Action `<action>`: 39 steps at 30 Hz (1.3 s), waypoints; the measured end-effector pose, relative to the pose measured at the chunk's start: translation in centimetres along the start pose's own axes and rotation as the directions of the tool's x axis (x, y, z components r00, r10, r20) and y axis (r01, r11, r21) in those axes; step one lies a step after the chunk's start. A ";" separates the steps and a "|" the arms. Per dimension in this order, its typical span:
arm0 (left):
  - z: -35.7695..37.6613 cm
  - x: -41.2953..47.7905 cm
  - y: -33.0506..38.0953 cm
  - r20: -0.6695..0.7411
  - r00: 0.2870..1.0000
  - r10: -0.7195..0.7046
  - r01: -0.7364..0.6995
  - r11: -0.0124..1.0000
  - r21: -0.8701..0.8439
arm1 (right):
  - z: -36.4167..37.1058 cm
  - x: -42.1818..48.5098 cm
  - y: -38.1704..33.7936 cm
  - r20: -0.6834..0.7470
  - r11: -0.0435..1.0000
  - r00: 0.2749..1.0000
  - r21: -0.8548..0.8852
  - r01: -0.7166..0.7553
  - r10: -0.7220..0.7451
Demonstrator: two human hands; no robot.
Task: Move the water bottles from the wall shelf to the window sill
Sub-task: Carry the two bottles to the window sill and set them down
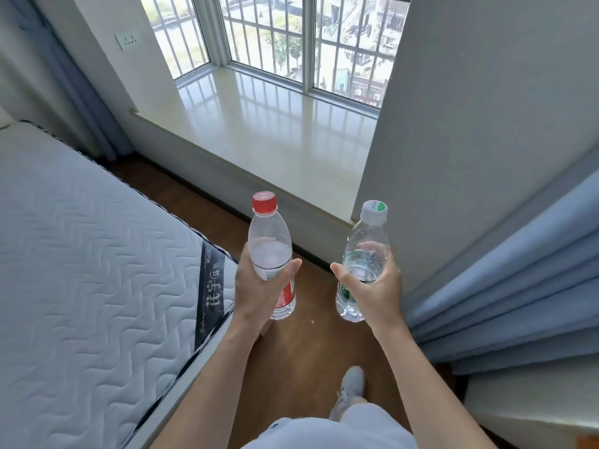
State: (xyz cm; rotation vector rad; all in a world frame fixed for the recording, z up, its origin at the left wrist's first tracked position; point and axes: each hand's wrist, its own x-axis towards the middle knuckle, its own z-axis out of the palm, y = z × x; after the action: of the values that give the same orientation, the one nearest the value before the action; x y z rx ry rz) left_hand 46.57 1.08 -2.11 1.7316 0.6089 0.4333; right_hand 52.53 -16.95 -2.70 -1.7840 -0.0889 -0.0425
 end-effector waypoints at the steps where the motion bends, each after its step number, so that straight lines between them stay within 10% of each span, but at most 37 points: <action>1: 0.4 1.0 0.0 -0.010 1.000 -0.006 0.006 1.000 0.002 | 0.4 1.2 0.2 0.011 1.000 1.000 0.000 0.002 -0.002; 20: 9.8 25.3 3.8 -0.345 0.938 -0.031 0.045 0.999 0.030 | 10.0 31.3 -0.8 0.413 0.989 0.899 0.030 0.147 -0.147; 39: 0.7 39.7 -0.3 -0.603 0.784 -0.146 0.178 0.984 -0.007 | 31.5 42.1 -3.6 0.687 0.982 0.707 0.060 0.178 -0.170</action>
State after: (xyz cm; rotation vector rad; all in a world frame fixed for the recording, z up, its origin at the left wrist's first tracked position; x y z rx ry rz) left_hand 78.47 24.64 -3.81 1.5571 1.2292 0.8689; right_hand 93.59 16.15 -2.63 -1.7105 -0.8054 0.5007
